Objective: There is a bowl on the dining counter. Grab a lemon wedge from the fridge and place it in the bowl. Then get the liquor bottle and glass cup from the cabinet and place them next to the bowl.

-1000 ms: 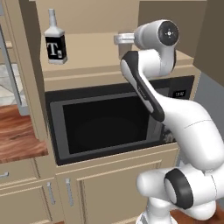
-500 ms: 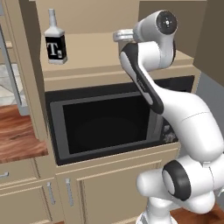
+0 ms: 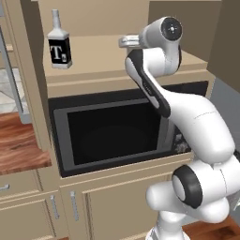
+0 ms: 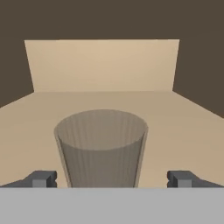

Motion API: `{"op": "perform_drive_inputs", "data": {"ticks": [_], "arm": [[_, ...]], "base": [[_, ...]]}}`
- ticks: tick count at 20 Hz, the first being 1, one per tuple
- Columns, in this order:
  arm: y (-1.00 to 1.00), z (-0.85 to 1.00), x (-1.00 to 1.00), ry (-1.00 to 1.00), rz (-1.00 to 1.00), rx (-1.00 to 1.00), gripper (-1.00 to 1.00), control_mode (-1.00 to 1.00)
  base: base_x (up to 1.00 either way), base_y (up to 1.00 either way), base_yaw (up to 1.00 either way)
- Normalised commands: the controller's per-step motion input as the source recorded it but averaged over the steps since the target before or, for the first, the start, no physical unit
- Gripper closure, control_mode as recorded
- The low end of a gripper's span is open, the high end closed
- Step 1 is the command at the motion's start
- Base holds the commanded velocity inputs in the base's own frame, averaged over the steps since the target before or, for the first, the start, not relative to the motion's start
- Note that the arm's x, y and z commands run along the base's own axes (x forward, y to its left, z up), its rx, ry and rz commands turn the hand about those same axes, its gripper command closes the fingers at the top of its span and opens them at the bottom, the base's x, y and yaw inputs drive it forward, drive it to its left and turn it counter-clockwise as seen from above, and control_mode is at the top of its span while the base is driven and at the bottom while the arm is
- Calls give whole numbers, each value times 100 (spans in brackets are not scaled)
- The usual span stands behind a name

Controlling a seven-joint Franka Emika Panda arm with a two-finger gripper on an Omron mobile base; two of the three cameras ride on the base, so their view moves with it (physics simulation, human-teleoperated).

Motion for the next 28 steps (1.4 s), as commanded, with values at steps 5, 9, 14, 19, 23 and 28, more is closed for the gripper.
{"op": "perform_drive_inputs", "data": {"ticks": [5,9,14,19,23,28], "arm": [[10,-10,39,0,0,0,-100,-100],[4,0,27,0,0,0,-100,-100],[4,-2,21,0,0,0,-100,-100],[3,-9,13,0,1,0,-100,-100],[4,-5,6,0,1,0,100,-100],[2,0,4,0,0,0,100,-100]], "base": [[0,0,0],[0,0,0],[0,0,0],[0,0,0],[0,0,0],[0,0,0]]}}
